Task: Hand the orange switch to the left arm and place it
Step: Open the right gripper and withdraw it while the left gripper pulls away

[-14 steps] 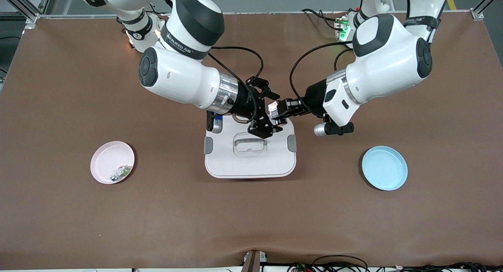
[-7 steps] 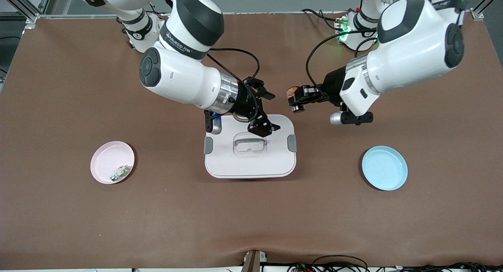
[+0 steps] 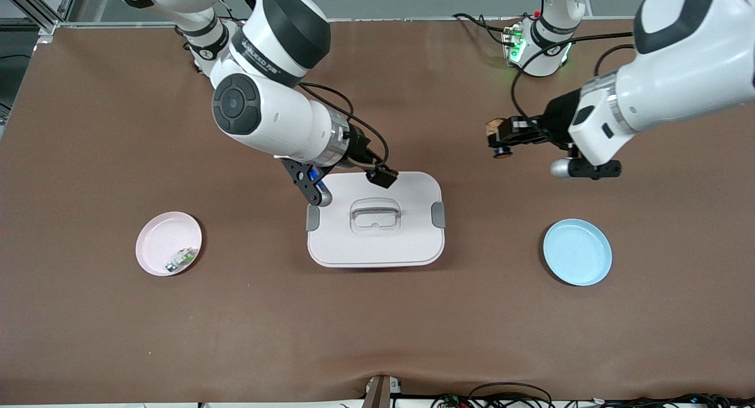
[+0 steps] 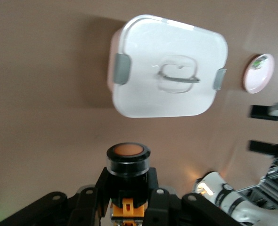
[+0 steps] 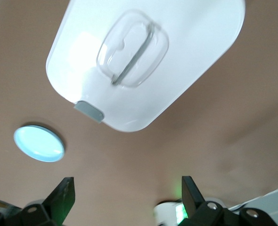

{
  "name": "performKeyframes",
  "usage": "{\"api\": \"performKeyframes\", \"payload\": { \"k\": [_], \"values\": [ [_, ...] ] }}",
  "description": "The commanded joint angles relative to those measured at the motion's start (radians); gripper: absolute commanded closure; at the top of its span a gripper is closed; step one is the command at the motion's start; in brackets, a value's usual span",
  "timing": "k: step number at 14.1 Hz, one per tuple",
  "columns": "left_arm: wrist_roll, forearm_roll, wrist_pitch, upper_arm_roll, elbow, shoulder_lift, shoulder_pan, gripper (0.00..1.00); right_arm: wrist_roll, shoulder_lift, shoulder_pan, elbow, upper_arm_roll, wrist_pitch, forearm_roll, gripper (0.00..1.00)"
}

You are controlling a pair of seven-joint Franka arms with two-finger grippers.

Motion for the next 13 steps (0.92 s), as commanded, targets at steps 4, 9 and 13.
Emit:
{"api": "performKeyframes", "payload": {
  "k": [4, 9, 13],
  "values": [
    [0.055, 0.177, -0.098, -0.004, -0.004, -0.033, 0.143, 1.0, -0.437, -0.092, -0.12, -0.008, 0.011, -0.235, -0.183, 0.0],
    [0.001, 0.271, 0.0, -0.003, -0.006, -0.023, 0.282, 1.0, -0.778, -0.149, -0.198, -0.014, 0.012, -0.308, -0.381, 0.0],
    [-0.167, 0.352, 0.062, -0.003, -0.006, 0.006, 0.304, 1.0, -1.065, -0.172, -0.326, -0.019, 0.011, -0.331, -0.459, 0.0]
  ]
}}
